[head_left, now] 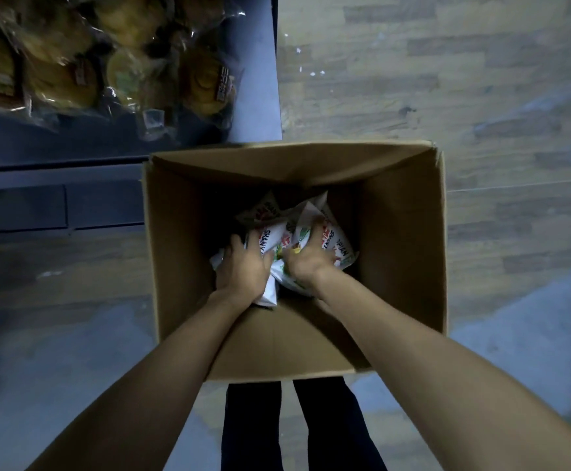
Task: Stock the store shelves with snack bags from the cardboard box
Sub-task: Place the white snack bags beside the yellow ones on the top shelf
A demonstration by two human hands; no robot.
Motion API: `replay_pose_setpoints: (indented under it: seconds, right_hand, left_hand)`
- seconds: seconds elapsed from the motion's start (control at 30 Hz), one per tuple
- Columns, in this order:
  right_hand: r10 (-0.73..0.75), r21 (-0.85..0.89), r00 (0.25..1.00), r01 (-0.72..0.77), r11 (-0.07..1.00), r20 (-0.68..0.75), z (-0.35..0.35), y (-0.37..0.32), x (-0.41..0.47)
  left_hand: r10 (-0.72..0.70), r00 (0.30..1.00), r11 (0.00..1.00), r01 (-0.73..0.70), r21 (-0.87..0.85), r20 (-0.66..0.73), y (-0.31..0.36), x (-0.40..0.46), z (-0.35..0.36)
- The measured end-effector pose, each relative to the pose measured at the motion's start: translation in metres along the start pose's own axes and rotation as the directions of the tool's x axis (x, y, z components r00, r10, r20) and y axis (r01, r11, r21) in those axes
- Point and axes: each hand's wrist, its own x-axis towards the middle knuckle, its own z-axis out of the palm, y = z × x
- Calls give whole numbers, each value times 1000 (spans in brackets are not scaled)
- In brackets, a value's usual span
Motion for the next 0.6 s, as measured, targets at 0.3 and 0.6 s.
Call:
replay_pose_setpoints:
  seconds: [0.3, 0.6]
  right_hand:
    - [-359, -354, 872, 237, 905, -333, -21, 9, 0]
    - [-113, -275, 982, 68, 959, -150, -14, 9, 49]
  left_hand:
    - [31, 982, 999, -25, 32, -184, 12, 8, -15]
    - [28, 991, 969, 6, 247, -133, 17, 30, 30]
